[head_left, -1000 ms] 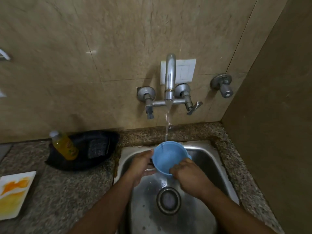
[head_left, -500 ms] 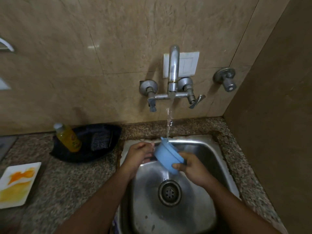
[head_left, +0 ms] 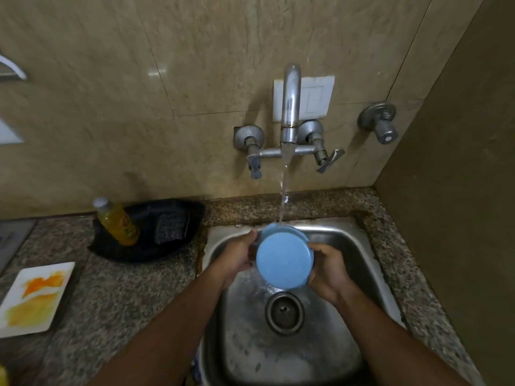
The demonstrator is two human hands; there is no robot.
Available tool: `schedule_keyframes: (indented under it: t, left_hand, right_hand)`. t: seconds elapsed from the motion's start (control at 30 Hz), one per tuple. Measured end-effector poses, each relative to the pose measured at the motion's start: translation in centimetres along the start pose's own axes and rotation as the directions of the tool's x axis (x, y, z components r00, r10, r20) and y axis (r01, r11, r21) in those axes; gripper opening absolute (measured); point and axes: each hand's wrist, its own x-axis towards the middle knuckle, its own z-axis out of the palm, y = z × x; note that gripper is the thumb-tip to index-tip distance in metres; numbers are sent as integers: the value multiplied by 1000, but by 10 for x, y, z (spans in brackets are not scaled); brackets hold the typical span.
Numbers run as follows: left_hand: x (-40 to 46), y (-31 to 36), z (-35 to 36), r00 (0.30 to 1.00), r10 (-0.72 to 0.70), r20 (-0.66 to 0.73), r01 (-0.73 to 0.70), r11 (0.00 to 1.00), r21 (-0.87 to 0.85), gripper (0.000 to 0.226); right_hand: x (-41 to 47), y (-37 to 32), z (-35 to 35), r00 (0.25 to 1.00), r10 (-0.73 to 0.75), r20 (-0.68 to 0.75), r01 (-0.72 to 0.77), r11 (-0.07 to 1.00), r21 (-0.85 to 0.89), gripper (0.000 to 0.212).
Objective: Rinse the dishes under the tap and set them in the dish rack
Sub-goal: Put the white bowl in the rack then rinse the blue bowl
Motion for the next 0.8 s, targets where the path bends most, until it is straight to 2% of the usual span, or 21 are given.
schedule_keyframes:
  t: [0.07,0.13,0.17,0.23,0.3,0.33,0.37,0.4,0.43,0.47,0.5,0.57,0.6,0.63,0.67,0.73,0.77,0.8]
  left_hand:
    - [3,7,7,997,-26,69,34,992,-118,39]
    - [7,16,13,996,44,84,-29,986,-166,35]
    - [8,19,16,995,88,49,-80,986,-147,34]
    - [10,26,20,985,155,-72,-161,983,-93,32]
    - [13,31,23,956,266,-127,-270,963,-16,32]
    - [15,32,25,937,324,-129,-321,946,49,33]
    - [17,32,27,918,370,-140,-355,927,120,35]
    - [18,32,29,901,402,-164,-373,910,182,35]
    - [17,31,32,881,429,-202,-386,896,221,34]
    - [16,30,33,856,453,-248,-393,883,255,34]
    - [13,28,34,823,488,-291,-397,860,321,35]
    - [8,25,32,757,576,-308,-394,779,488,34]
    - [7,22,31,731,611,-302,-397,742,540,35]
    - [6,23,28,709,635,-307,-396,719,571,37]
    - [7,24,24,679,660,-320,-410,703,581,40]
    - [9,28,16,621,714,-322,-443,659,608,42]
    - [8,29,16,607,736,-299,-438,624,647,39]
    - [5,29,17,597,756,-268,-435,586,684,35]
  right_hand:
    - [6,-5,7,1000,9,-27,-9,1000,24,40]
    - [14,-9,13,999,11,-54,-10,1000,17,40]
    - [18,-13,17,997,4,-74,-5,1000,-13,39]
    - [23,-21,28,989,-61,-138,40,989,-145,35]
    - [22,-28,43,954,-253,-162,183,917,-356,26]
    - [18,-28,53,915,-390,-103,304,835,-459,27]
    - [14,-24,61,844,-537,14,438,674,-595,29]
    - [11,-15,68,755,-632,175,533,437,-724,34]
    - [10,-5,72,677,-658,331,556,161,-816,44]
    - [14,1,72,619,-654,435,549,-37,-835,52]
    - [18,0,72,646,-644,410,521,-21,-853,55]
    - [22,-13,73,763,-617,193,395,209,-894,46]
    - [26,-17,73,815,-568,114,321,280,-905,41]
    - [25,-17,75,843,-531,87,288,308,-907,38]
    - [20,-15,78,840,-526,130,312,274,-910,38]
    - [10,-6,79,788,-560,256,448,236,-862,42]
    - [10,-2,75,794,-550,259,467,279,-839,42]
    - [13,-4,72,844,-506,179,423,421,-803,36]
